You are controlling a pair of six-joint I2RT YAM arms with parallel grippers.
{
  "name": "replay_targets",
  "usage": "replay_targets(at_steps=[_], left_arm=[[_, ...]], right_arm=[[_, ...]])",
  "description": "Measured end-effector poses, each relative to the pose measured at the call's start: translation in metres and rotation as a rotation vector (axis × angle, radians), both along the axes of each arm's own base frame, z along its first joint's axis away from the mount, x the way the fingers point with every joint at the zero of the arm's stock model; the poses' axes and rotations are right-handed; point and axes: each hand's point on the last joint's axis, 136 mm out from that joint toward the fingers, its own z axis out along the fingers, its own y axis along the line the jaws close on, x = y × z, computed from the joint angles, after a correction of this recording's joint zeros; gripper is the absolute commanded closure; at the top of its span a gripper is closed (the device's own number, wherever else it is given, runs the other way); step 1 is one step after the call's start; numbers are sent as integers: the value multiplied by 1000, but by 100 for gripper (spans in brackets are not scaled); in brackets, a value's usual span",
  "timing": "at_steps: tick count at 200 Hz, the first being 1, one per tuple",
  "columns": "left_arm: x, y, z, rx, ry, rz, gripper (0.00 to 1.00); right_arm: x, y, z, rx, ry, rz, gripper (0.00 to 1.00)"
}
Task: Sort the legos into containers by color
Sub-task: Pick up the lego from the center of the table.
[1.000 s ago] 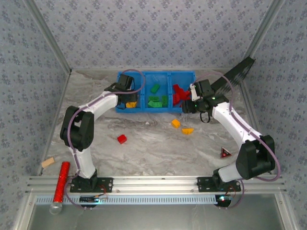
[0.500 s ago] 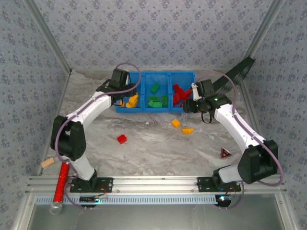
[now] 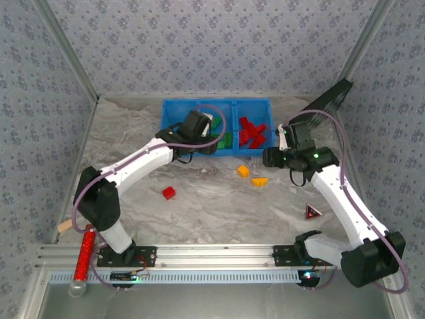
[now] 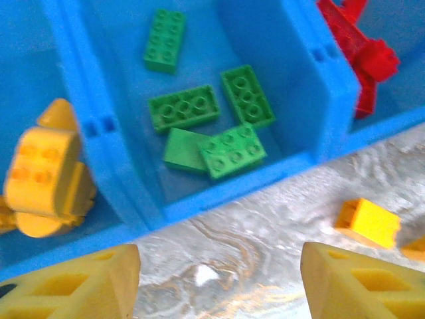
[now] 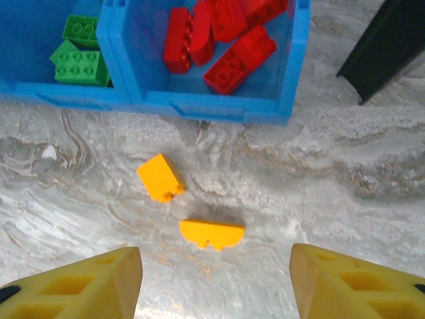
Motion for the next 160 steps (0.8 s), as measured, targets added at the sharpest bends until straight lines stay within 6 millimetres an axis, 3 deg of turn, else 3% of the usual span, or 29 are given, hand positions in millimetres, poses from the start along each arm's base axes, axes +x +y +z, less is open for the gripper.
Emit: replay_targets(at_steps=[34,75,126,160], left_arm=[[-22,-35,-8,-30,43,-31,33],[-33,-74,-46,-37,139,-20,32],[-32,-115,-76,-15,202,6,29],[-32,-133,-100,0,252,42,27]], right_arm=[[-20,-11,-11,11,43,-49,27],[-30,-20,-23,28,60,-100,22],[-25,-20,-29,61,33,-124,20],[-22,-16,-34,85,12,-110,20]])
